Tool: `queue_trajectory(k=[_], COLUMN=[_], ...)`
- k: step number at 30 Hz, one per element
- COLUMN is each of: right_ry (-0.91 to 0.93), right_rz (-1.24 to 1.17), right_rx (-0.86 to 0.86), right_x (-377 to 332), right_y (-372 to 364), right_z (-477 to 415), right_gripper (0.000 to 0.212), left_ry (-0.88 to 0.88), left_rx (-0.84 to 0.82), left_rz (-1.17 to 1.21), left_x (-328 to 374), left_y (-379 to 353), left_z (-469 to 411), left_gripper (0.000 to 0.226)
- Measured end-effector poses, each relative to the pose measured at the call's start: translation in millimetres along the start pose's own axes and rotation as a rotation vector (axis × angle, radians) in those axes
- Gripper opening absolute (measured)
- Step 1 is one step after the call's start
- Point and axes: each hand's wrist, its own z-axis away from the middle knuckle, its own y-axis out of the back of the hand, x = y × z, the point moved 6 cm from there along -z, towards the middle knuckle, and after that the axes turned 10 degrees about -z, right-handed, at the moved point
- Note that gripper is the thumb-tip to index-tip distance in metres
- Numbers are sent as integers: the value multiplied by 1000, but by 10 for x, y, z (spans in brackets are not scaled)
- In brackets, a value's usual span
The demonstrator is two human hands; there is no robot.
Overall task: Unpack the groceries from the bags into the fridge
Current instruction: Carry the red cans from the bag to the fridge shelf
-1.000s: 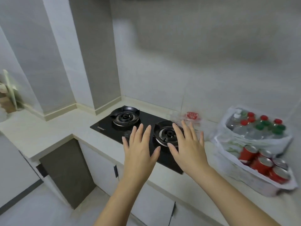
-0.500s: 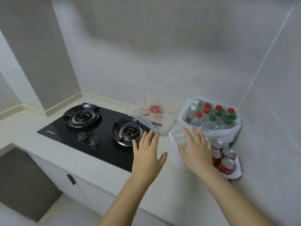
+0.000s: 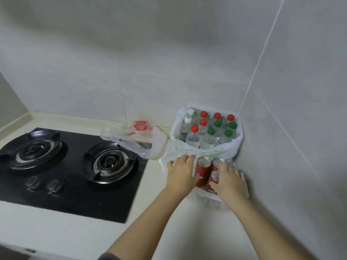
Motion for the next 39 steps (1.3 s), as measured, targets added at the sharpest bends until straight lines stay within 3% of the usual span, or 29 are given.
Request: queue_trajectory(k=[14, 20, 24, 31, 36, 39], right_ry=[19, 24, 27, 50, 180, 305], right_rz=[86, 151, 176, -79, -432, -566], right_rx=[43, 36, 3, 44, 99, 65], right_x=[65, 83, 95, -41, -547, -931], right_y=[-220, -296, -357, -2, 435, 533], right_z=[-311, -363, -385, -350, -319, -259], right_gripper=[66, 82, 80, 60, 73, 79], left_ry=[-188, -178, -150, 27, 197, 294], left_rx=[-254, -299, -242, -33, 168, 298], left_rz=[-74, -11, 30, 205, 575, 668], left_x=[217, 178, 141, -125, -528, -862], left_y=[-905, -1032, -977, -455, 301, 664], left_z=[-907, -946, -849, -516, -263, 16], left_gripper=[64, 60, 58, 62, 79, 76])
